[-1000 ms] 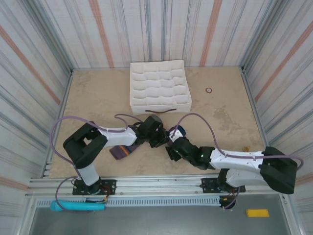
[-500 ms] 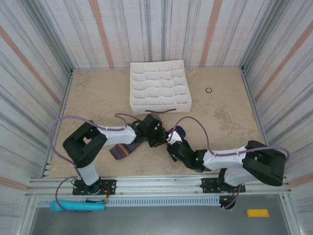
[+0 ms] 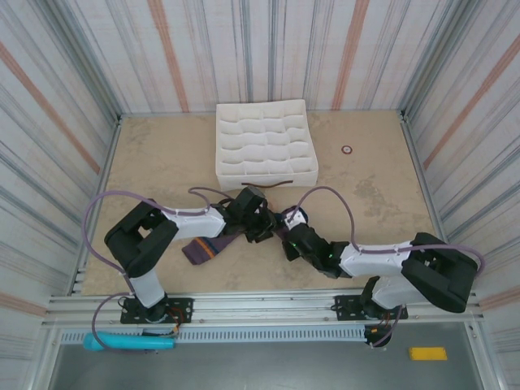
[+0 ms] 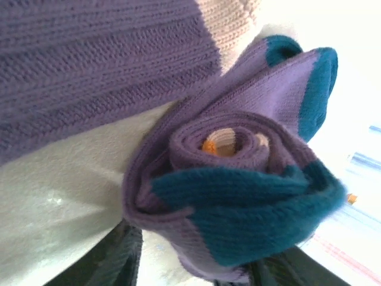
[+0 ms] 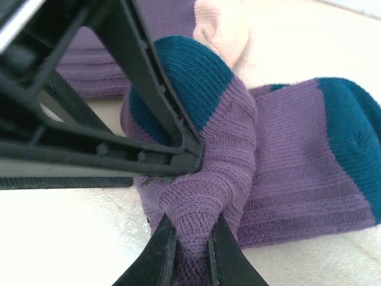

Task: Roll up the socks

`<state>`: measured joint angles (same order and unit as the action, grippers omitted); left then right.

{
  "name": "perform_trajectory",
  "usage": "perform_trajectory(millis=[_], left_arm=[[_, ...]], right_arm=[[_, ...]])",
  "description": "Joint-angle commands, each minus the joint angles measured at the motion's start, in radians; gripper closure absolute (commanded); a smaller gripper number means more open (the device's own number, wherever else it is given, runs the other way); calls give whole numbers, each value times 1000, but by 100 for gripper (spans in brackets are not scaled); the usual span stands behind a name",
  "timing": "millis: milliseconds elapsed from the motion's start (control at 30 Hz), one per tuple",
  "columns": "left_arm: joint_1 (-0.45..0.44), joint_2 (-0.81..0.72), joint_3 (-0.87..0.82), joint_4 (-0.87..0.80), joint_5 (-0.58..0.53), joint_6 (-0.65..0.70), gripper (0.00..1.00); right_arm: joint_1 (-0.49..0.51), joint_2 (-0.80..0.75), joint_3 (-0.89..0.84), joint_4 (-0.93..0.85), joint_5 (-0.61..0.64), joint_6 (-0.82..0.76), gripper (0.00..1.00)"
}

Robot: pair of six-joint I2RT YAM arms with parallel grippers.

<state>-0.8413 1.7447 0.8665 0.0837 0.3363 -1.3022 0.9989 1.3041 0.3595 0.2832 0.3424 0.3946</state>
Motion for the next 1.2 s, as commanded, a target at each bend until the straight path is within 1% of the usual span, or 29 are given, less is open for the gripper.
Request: perform_trajectory(millis=[0,100,200,300,367,533,633,733,900,1067,1167], left_arm=[[-5,-30,-26,-45,10,36,35],[-5,-54,-42,6,4,68,30],[-5,-72,-44,34,-1,112,28],[-7,-90,-37,42,-13,161,27],[-8,-90,-27,33,-20,186,28],[-6,-46,2,60,-18,199,32],[-8,2,44,78,4,207,35],[-14,37,86,71,7,218,36],[-16,81,134,46,-4,229,37],[-16,123,161,14,0,218,45],[-16,143,166,6,4,207,47]], right_arm=[[-62,-18,-39,-103,-141,112,100],[-125,-27,-55,-118,-230,162,100],[-212,-19,-65,-110,-362,218,100],[-267,-27,-61,-121,-443,260,100],[-314,-38,-62,-134,-501,285,100],[-475,-15,-59,-122,-725,340,100],[-527,35,-31,-131,-818,359,100],[-574,101,-13,-96,-913,394,100],[-626,158,-4,-54,-983,433,100],[-679,183,4,-31,-1048,470,100],[-694,198,14,-20,-1074,476,100]])
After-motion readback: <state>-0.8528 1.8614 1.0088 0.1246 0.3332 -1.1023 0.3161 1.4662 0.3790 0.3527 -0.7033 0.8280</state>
